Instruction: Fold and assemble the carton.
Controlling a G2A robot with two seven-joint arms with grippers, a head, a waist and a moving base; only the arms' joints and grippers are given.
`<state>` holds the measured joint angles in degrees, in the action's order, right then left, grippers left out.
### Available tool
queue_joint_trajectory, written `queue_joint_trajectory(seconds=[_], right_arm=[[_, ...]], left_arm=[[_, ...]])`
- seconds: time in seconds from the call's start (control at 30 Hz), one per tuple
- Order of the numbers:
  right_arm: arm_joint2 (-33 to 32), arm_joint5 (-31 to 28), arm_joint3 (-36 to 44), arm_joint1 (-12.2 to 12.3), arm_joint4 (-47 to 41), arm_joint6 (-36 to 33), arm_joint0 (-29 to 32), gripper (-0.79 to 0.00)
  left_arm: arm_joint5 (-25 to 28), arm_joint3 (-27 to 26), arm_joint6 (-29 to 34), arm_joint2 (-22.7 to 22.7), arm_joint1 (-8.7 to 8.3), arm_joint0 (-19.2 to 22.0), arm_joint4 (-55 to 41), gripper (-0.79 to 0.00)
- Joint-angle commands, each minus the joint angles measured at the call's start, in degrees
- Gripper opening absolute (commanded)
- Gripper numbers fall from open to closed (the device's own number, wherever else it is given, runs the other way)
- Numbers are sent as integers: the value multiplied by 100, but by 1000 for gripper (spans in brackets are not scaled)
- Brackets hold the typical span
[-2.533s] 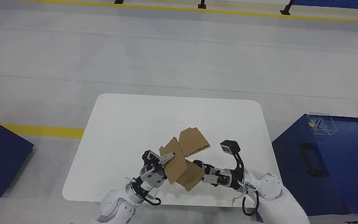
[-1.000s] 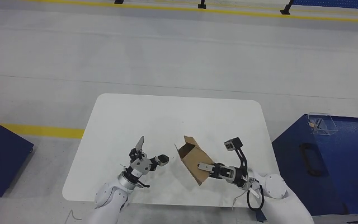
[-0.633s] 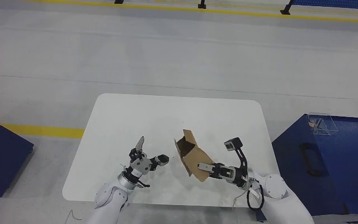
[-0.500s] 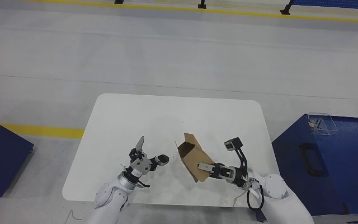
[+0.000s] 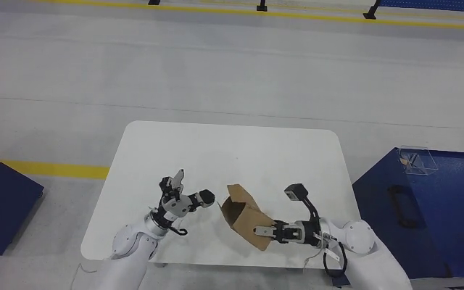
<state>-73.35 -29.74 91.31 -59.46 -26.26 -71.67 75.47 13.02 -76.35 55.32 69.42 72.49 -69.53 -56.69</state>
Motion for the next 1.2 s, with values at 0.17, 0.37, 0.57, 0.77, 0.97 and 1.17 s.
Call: queue_joint_trajectory(seconds=[0.17, 0.37, 0.57, 0.77, 0.97, 1.17], right_arm=[[-50, 298, 296, 102, 263, -586, -4, -785], [54, 515, 627, 194, 346, -803, 53, -785], [104, 521, 765, 300, 474, -809, 129, -785], [-55, 342, 841, 426, 477, -630, 233, -785], [-165, 293, 908, 544, 367, -581, 339, -785], [-33, 190, 900, 613, 332, -479, 354, -785]], left_arm=[[46, -52, 263, -191, 58, 409, 206, 0], [-406, -251, 418, -524, 60, 723, 1117, 0], [-1214, -101, 361, -828, 62, 1050, 1779, 0], [-1785, 139, 711, -1067, 65, 1192, 1951, 0], [-1878, 179, 1161, -1104, 44, 1108, 1802, 0], [-1430, 34, 983, -962, 49, 954, 1488, 0]])
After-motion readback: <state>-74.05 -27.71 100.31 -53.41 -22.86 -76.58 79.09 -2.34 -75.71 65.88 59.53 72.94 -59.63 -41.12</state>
